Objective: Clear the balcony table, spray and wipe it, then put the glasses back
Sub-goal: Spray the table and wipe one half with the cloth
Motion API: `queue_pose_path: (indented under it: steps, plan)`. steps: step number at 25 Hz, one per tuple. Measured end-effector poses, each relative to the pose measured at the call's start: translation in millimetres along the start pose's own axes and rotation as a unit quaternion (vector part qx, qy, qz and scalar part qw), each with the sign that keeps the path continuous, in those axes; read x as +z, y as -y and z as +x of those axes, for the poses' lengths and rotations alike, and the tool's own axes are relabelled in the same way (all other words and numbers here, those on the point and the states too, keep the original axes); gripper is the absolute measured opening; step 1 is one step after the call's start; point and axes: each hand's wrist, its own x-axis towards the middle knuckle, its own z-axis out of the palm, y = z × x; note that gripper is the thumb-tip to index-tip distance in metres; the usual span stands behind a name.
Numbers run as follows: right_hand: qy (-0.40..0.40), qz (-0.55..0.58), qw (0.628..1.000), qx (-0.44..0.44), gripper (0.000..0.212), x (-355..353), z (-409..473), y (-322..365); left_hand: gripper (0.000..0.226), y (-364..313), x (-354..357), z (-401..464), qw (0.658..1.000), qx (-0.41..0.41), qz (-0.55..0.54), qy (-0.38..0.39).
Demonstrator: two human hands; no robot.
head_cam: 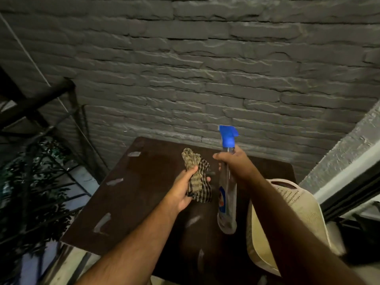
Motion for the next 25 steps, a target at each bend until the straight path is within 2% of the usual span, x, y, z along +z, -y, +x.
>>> queue_pose_path:
  steps: [3, 7, 13, 19, 25]
  plan:
    - [0.011, -0.016, 1.000, 0.007, 0.027, 57, 14, -3, 0.032, -26, -48, 7, 0.998, 0.005, 0.047, -0.036]
    - [0.037, -0.017, 0.999, 0.031, 0.024, 130, 36, -6, 0.037, -68, -137, 25, 0.988, 0.002, 0.118, -0.098]
    - [-0.007, -0.030, 0.997, 0.072, 0.023, 215, 67, -17, 0.030, -91, -244, 27, 0.977, -0.043, 0.127, -0.166]
    - [0.003, -0.075, 0.995, 0.062, 0.026, 256, 101, -5, 0.026, -90, -284, 13, 0.973, -0.053, 0.100, -0.201]
    - [-0.020, -0.089, 0.995, 0.046, 0.023, 255, 117, -1, 0.020, -87, -292, 0, 0.970, -0.039, 0.080, -0.226]
